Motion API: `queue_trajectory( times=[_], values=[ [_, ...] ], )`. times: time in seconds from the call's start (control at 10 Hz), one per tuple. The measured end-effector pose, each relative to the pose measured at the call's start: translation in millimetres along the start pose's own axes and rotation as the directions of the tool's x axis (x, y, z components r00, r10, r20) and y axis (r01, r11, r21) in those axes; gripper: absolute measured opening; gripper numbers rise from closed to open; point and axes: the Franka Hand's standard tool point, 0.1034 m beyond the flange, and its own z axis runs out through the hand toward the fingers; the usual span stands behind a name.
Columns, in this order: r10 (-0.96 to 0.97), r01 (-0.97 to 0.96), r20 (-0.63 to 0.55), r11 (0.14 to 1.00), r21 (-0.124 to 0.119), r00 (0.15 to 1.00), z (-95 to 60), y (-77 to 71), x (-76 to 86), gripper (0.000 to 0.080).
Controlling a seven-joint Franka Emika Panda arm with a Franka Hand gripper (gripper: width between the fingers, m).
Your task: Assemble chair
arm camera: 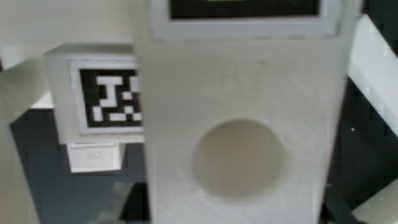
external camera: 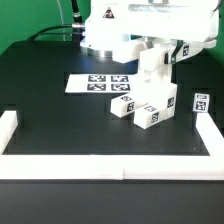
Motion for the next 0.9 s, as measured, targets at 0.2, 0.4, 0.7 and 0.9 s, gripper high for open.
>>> queue_trajectory(
  times=[0.2,0.4,0.7,0.9],
  values=[
    [-0.003,0.003,0.000,1.000,0.000,1.000,0.0,-0.1,-0.2,0.0290],
    [-0.009,0.009,0.000,1.000,0.000,1.000,-0.1,-0.2,0.0,0.0290],
    [-0.031,0.031,-0.014,0.999,0.007,0.999,2.3,-7.7,16.4,0.0290],
    [-0.035,0.035,-0.015,0.999,0.008,0.999,2.2,-9.1,16.6,0.0290]
  ],
)
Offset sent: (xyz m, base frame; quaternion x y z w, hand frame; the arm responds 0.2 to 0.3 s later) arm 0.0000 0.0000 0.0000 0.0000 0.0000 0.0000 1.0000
